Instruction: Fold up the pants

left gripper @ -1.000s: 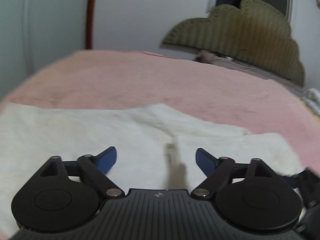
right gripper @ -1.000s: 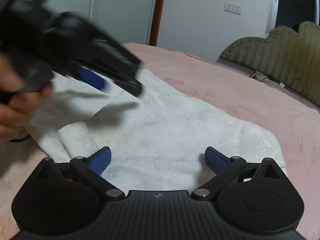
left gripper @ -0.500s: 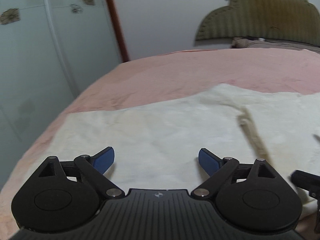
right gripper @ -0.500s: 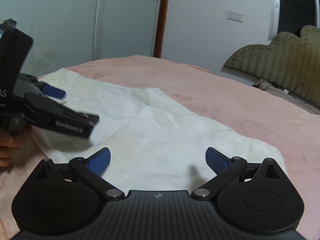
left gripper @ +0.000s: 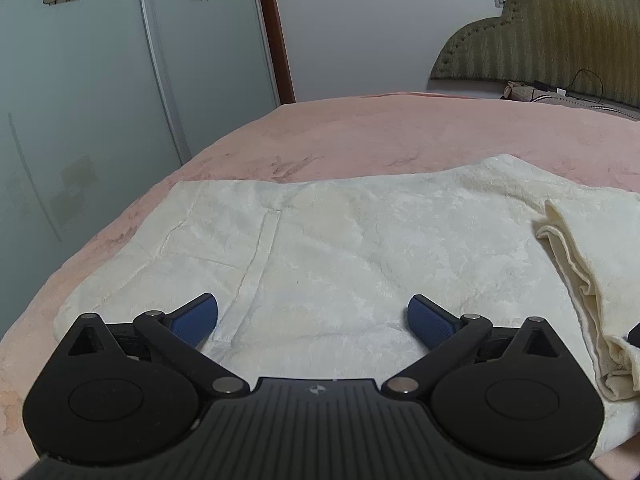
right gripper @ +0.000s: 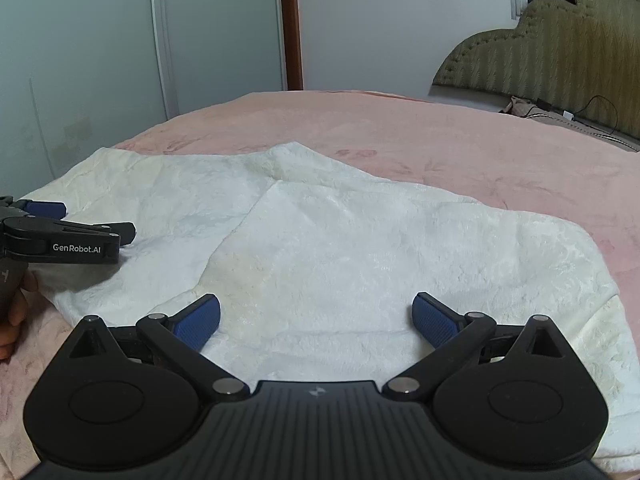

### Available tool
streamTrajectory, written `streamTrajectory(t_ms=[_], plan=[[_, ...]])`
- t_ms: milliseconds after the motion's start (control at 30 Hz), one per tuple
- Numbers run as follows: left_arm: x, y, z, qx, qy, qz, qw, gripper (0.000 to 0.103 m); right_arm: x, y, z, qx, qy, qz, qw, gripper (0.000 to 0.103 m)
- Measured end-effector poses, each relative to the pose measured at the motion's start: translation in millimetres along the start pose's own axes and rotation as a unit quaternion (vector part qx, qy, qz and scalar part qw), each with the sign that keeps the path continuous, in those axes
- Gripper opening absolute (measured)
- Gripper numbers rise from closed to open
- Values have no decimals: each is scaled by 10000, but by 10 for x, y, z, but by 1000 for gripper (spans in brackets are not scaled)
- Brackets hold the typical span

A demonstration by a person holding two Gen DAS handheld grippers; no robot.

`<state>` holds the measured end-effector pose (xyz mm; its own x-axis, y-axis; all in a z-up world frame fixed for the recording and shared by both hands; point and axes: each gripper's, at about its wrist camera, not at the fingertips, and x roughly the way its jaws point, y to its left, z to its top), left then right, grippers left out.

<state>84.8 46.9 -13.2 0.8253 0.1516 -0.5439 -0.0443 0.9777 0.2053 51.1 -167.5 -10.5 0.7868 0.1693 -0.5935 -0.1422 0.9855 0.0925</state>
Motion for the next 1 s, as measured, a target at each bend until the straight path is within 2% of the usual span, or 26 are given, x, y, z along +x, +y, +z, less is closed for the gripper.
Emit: streamTrajectory(t_ms=[300, 400, 467, 533, 600, 667, 733, 833, 1000], plan=[[22, 72, 10, -201, 48, -176, 9996, 103, 30, 16, 20, 47, 16, -22, 10000, 103], [-76, 161, -9, -291, -44, -269, 9992, 101, -12, -5, 34, 270, 51, 12, 9996, 103], [-172, 257, -36, -404, -119, -184, 9989, 101, -37, 36, 101, 335, 155, 8, 9993, 103], [-264, 375, -54, -497, -194, -53, 9986, 100, -138, 140, 141, 247, -149, 228, 9993, 103], [-341, 509, -65, -533, -240, 145, 9982, 100, -234, 341, 184, -100, -507, 308, 9982, 103], [-381, 655, -76, -571, -208, 348, 9975, 100, -298, 618, 214, -708, -818, 359, 9935, 103], [-406, 811, -89, -686, -94, 469, 9965, 98, -308, 884, 219, -1276, -927, 541, 9860, 103], [-438, 1066, -138, -1075, 139, 394, 9933, 93, -192, 1238, 217, -1980, -614, 869, 9744, 103], [-511, 1456, -246, -1969, 399, -31, 9796, 93, -75, 1771, 73, -3122, -797, 769, 9435, 103]])
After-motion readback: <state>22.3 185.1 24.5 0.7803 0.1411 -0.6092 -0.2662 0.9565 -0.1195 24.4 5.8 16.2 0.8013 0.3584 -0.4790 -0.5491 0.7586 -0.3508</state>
